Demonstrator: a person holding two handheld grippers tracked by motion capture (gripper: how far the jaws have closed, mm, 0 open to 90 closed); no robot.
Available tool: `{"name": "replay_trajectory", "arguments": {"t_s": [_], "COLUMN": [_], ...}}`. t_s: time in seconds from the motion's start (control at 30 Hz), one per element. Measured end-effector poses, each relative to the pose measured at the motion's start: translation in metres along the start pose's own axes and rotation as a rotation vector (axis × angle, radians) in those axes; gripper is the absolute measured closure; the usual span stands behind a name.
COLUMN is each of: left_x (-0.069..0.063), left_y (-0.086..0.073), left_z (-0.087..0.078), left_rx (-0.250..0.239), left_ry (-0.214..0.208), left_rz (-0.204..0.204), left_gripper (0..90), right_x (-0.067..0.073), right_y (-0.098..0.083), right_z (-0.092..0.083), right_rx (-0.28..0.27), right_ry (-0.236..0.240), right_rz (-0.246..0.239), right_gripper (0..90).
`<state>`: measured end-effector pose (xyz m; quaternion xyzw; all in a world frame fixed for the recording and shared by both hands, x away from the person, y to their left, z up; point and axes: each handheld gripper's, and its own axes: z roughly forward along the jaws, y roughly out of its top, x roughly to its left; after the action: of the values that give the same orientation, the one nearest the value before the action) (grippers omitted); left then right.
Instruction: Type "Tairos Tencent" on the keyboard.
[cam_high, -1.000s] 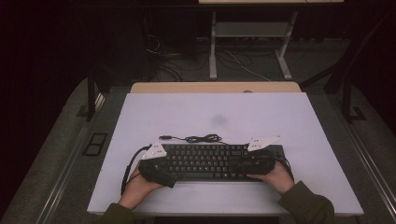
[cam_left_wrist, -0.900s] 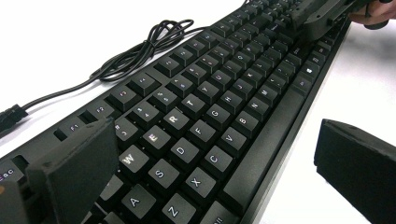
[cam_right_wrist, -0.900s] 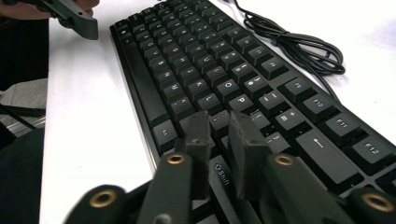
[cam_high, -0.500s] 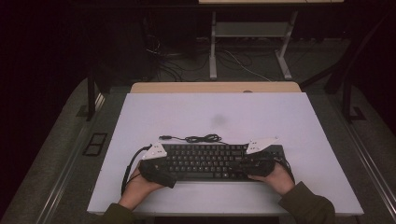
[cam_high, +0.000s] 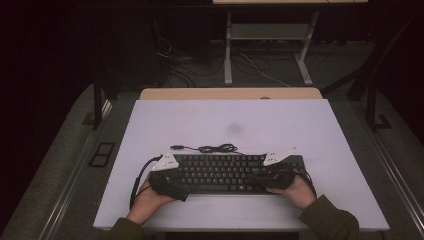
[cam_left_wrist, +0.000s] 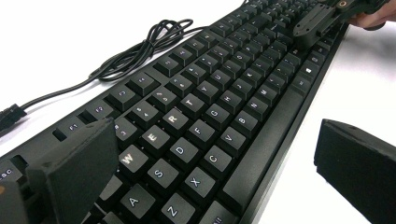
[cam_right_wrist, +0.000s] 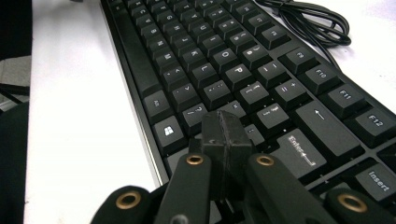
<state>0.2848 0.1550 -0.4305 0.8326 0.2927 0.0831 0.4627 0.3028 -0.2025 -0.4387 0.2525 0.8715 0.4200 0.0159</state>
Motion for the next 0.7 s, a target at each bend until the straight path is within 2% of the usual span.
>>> {"name": "replay_trajectory", "arguments": {"t_s": [0.7], "left_x": [0.0006], "left_y": [0.0052], "left_z": [0.0021], "left_rx": [-0.001], "left_ry": [0.01], "left_rz": [0.008], "left_gripper": [0.0], "right_x": [-0.0014], "right_y": [-0.0022], "right_z": [0.0017], "right_rx": [0.008], "right_ry": [0.002], "right_rz": [0.006], "right_gripper": [89.2]}}
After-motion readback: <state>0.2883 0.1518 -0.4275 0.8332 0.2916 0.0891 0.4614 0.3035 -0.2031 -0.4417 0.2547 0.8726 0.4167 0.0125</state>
